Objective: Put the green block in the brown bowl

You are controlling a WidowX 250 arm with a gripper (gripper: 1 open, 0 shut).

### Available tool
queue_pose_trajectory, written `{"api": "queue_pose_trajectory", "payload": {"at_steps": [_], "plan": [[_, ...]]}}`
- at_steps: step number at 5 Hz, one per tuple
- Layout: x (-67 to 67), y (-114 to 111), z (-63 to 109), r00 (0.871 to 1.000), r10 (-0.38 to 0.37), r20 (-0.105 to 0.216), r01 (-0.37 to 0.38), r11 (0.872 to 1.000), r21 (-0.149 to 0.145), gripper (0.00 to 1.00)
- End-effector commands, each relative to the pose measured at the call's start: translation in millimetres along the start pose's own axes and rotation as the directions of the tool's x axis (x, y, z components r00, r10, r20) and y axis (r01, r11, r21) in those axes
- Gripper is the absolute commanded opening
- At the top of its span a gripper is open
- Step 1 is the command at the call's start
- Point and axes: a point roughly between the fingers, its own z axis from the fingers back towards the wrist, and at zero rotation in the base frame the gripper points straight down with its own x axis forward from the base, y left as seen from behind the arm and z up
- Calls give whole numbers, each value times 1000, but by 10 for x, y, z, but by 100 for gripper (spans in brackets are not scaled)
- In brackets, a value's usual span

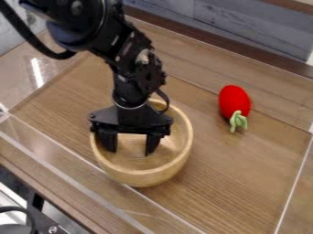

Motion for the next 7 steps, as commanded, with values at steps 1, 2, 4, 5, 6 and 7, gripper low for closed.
{"api": "queue_pose_trajectory", "payload": {"at_steps": [1,2,4,5,6,7], "plan": [[-59,-78,-24,1000,25,-5,-25,1000,2,100],[-23,-11,-37,999,44,-10,-43,999,3,100],[24,11,-44,992,122,-20,-121,993,13,100],[27,-32,-45,984,179,-24,-178,984,22,100],[0,-61,-31,977,211,-26,-211,977,30,100],[-31,-96,-17,970,243,-27,-242,970,38,100]]}}
